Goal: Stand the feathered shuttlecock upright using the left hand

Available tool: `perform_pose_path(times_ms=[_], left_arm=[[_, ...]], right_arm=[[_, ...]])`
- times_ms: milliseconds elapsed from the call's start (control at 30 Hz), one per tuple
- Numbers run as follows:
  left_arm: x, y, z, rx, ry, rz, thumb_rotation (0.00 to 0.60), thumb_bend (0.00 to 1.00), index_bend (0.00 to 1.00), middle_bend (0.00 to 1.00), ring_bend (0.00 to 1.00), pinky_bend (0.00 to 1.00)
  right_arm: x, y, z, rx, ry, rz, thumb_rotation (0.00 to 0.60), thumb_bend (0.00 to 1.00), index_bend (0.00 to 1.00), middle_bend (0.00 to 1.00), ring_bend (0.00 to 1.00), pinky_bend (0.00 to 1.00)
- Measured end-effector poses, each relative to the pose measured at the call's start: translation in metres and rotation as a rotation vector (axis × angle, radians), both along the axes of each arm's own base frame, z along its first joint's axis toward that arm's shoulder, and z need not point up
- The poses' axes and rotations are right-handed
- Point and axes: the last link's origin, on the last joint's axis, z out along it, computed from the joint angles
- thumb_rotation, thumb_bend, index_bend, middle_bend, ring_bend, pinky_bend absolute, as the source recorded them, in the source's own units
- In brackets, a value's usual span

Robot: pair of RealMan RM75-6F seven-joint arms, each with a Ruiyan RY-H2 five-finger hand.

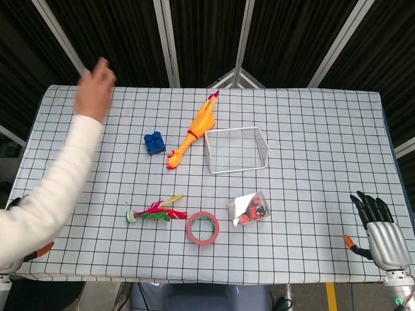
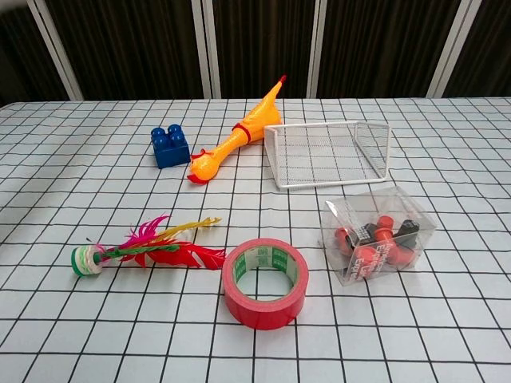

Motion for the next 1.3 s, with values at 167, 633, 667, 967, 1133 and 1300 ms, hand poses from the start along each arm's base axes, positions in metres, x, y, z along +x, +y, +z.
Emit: perform_pose_path(times_ms=[167, 633, 667, 967, 1133, 1300], left_arm=[[0.000, 0.000, -0.001, -0.004, 0.000, 0.002, 0.600, 0.16, 0.00, 0.00, 0.00, 0.00], [0.023, 0.027, -0.022, -0.048, 0.033, -0.053, 0.600, 0.28, 0.27, 0.00, 0.00, 0.00], [0.028, 0.032, -0.027, -0.057, 0.039, -0.061, 0.600, 0.30, 0.28, 0.00, 0.00, 0.00], [0.075, 0.062, -0.085, -0.134, 0.059, -0.138, 0.600, 0.36, 0.37, 0.00, 0.00, 0.00], [0.103, 0.068, -0.124, -0.180, 0.043, -0.161, 0.600, 0.37, 0.41, 0.00, 0.00, 0.00], [0.131, 0.067, -0.162, -0.220, 0.018, -0.186, 0.600, 0.41, 0.45, 0.02, 0.00, 0.00]], right_arm=[[0.000, 0.000, 0.000, 0.001, -0.001, 0.000, 0.600, 0.34, 0.00, 0.00, 0.00, 0.00], [0.000, 0.000, -0.002, 0.003, -0.005, -0.003, 0.600, 0.34, 0.00, 0.00, 0.00, 0.00], [0.000, 0.000, -0.002, 0.002, -0.006, -0.003, 0.600, 0.34, 0.00, 0.00, 0.00, 0.00], [0.000, 0.000, -0.001, 0.000, -0.011, -0.002, 0.600, 0.34, 0.00, 0.00, 0.00, 0.00], [-0.001, 0.001, -0.001, 0.002, -0.013, -0.002, 0.600, 0.34, 0.00, 0.00, 0.00, 0.00], [-0.001, 0.001, 0.000, 0.001, -0.017, -0.004, 0.600, 0.34, 0.00, 0.00, 0.00, 0.00]])
